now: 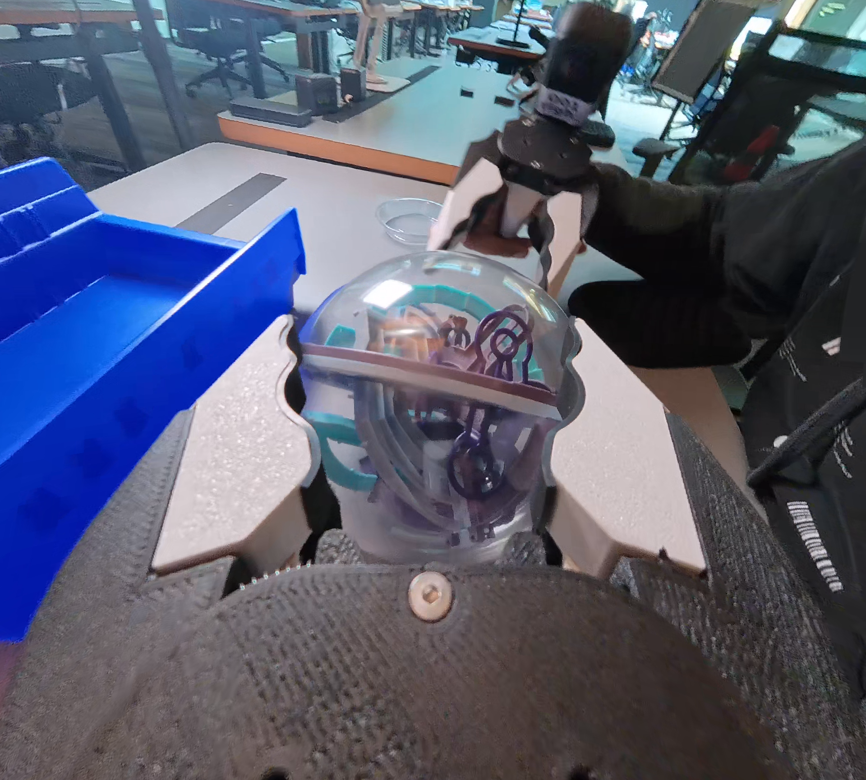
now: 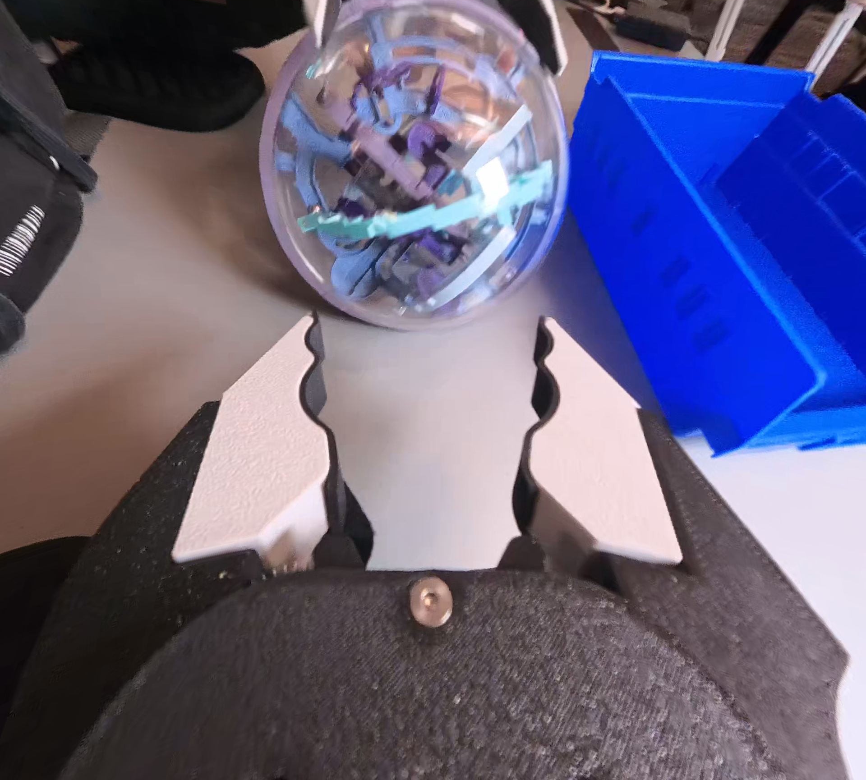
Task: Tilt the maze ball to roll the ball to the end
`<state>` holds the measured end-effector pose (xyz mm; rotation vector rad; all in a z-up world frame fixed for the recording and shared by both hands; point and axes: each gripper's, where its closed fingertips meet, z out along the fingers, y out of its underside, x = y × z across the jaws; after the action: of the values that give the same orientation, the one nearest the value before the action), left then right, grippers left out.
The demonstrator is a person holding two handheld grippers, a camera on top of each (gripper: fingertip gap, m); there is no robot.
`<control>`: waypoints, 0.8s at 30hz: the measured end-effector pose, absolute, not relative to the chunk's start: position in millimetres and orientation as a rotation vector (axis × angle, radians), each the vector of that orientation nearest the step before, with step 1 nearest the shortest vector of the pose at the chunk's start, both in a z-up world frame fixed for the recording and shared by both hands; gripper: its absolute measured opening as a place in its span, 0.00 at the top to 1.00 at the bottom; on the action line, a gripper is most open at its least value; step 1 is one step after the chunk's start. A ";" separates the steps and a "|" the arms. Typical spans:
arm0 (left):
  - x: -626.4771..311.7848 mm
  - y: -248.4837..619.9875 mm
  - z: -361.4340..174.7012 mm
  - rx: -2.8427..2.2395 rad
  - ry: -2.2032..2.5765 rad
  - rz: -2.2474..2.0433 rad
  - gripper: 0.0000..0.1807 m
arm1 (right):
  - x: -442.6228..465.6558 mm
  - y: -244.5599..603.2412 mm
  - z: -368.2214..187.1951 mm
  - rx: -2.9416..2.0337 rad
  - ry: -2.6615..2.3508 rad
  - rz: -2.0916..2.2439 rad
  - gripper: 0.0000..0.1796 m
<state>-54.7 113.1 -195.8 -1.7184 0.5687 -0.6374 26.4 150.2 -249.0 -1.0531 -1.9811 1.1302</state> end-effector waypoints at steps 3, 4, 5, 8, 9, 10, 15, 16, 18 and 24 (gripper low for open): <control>-41.3 113.5 -195.1 -1.718 0.720 -0.655 0.39 | 14.3 156.9 -228.4 -1.023 -2.013 1.252 0.47; -37.3 113.3 -194.7 -1.722 0.767 -0.670 0.40 | 9.6 159.9 -220.1 -1.013 -2.019 1.301 0.48; -34.3 114.3 -194.3 -1.729 0.799 -0.685 0.40 | 4.8 163.3 -211.6 -1.003 -2.027 1.352 0.49; -25.4 116.0 -194.2 -1.717 0.897 -0.735 0.41 | -11.9 173.2 -193.6 -1.004 -2.076 1.490 0.59; -22.8 115.7 -194.3 -1.712 0.926 -0.762 0.41 | -18.9 176.7 -191.9 -1.018 -2.095 1.518 0.65; -20.6 115.4 -194.5 -1.709 0.953 -0.790 0.41 | -25.8 179.5 -191.6 -1.032 -2.113 1.549 0.71; -9.8 117.6 -193.0 -1.718 1.045 -0.852 0.47 | -42.3 180.2 -211.2 -1.102 -2.239 1.632 0.80; -7.6 117.7 -193.3 -1.724 1.062 -0.848 0.46 | -41.7 178.9 -214.4 -1.099 -2.251 1.645 0.82; -2.1 113.9 -195.0 -1.724 1.110 -0.852 0.45 | -39.3 177.2 -217.4 -1.098 -2.252 1.711 0.81; 6.2 113.1 -192.8 -1.673 1.124 -0.836 0.44 | -28.4 175.4 -222.8 -1.135 -2.300 1.890 0.81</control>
<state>6.2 113.1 -192.8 -1.6730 1.1244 -0.8363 -28.4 175.4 -222.8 -1.1350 -2.3005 1.8896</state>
